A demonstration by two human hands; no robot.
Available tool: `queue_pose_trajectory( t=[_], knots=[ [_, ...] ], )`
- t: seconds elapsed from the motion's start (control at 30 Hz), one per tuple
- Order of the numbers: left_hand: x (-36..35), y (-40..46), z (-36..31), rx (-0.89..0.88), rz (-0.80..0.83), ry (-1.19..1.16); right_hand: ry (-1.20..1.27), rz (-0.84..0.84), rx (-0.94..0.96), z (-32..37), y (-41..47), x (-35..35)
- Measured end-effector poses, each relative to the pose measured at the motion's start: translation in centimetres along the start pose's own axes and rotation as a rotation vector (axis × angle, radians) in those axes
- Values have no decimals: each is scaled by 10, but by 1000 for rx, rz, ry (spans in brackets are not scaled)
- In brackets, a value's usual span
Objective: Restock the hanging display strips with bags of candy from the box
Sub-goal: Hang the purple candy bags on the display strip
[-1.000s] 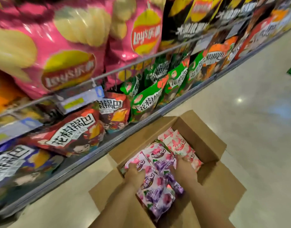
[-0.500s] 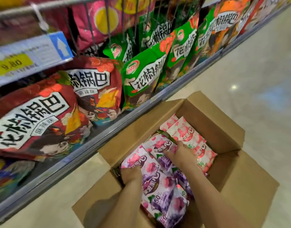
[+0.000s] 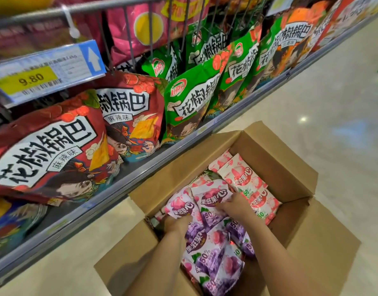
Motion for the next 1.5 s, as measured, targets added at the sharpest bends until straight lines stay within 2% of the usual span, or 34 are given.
queue_pose_trajectory(
  t=[0.13, 0.27, 0.47, 0.7, 0.9, 1.13, 1.23, 1.4, 1.5],
  knots=[
    [-1, -5, 1, -31, 27, 23, 334, 95, -69, -20, -21, -2],
    [-9, -35, -4, -98, 155, -12, 654, 121, -113, -44, -44, -1],
    [-20, -101, -21, -246, 310, -21, 967, 24, 55, -39, -92, 39],
    [-7, -212, -82, -536, 344, -72, 993, 83, 278, 15, -183, 99],
    [33, -345, -138, -773, 219, -108, 1030, 89, 345, 73, -286, 166],
    [82, -549, -209, -889, 169, -99, 1004, 120, 454, 164, -439, 256],
    [99, -634, -238, -879, 172, -86, 1008, 125, 493, 203, -504, 297],
    [128, -744, -280, -906, 169, -91, 1034, 165, 607, 267, -602, 354],
    [144, -802, -303, -1006, 191, -124, 1029, 172, 656, 296, -645, 381]
  ],
)
Point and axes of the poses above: each hand's wrist, its own y-axis towards the middle knuckle, its own x-axis out of the back of the hand, z = x × y, the point moved 10 cm from there along y, towards the middle knuckle, and after that the axes turned 1 degree about -y, right-handed, at the moved point
